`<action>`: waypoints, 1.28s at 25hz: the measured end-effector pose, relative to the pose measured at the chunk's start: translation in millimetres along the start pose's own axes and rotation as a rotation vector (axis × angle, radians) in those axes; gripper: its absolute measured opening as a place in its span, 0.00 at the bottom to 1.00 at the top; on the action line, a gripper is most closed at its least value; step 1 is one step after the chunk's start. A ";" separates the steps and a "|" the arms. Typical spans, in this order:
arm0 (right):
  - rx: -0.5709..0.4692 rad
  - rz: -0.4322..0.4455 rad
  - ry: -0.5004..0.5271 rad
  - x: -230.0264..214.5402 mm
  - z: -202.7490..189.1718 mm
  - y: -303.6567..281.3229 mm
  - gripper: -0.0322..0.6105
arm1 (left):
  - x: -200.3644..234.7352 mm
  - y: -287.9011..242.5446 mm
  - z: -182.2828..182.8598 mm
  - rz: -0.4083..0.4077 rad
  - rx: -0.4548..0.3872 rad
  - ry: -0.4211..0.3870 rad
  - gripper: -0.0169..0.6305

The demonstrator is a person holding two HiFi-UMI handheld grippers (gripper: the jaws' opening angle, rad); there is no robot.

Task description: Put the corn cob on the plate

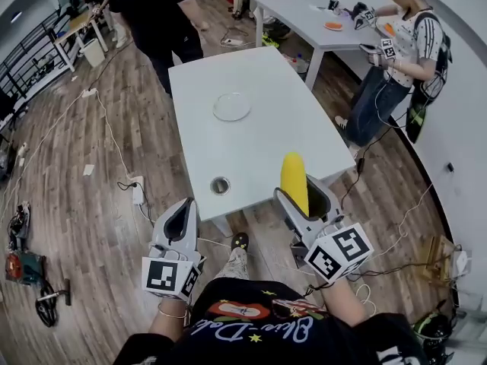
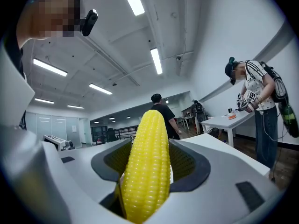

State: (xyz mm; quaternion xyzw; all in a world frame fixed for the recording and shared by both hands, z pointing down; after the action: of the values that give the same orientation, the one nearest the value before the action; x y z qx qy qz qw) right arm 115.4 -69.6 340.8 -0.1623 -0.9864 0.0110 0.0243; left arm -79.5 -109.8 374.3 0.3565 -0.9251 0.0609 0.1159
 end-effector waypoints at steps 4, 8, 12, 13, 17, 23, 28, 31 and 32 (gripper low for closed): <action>-0.007 0.002 0.013 -26.1 5.8 -45.8 0.45 | 16.3 -56.9 12.8 -0.044 -0.015 -0.002 0.01; -0.008 -0.004 0.014 -51.8 11.4 -94.9 0.45 | 34.9 -97.7 24.1 -0.069 -0.040 0.009 0.01; 0.012 -0.003 0.019 -70.7 5.8 -139.2 0.45 | 53.8 -130.0 23.0 -0.073 -0.039 0.009 0.01; 0.023 -0.001 0.016 -74.3 1.6 -148.5 0.45 | 57.1 -137.3 19.5 -0.074 -0.028 0.000 0.01; 0.082 0.026 -0.022 -88.6 -22.7 -176.8 0.45 | 61.6 -167.0 9.3 -0.063 0.009 -0.005 0.01; 0.159 0.068 -0.007 -132.9 -46.9 -224.5 0.45 | 71.0 -196.0 21.5 0.014 -0.012 -0.022 0.01; 0.242 0.154 0.002 -151.9 -73.8 -277.4 0.45 | 82.4 -200.0 32.2 0.110 -0.038 -0.021 0.01; 0.307 0.202 0.020 -155.7 -96.3 -312.5 0.45 | 89.5 -195.3 32.9 0.162 -0.033 -0.025 0.01; 0.326 0.212 0.025 -156.0 -104.5 -323.8 0.45 | 92.8 -191.8 32.3 0.179 -0.028 -0.028 0.01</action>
State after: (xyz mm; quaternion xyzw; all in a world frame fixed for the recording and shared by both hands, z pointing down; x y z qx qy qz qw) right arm 164.9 -424.8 447.8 -0.2591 -0.9486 0.1712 0.0612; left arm -22.6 -317.7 372.8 0.2714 -0.9556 0.0532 0.1020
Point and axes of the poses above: the fingertips, and each gripper's own axes: y backward along the fingers, x to its left, z out of its top, the point moved 1 cm from there along y, backward along the fingers, and after that the axes turned 15 degrees about y, right-handed, at the moved point
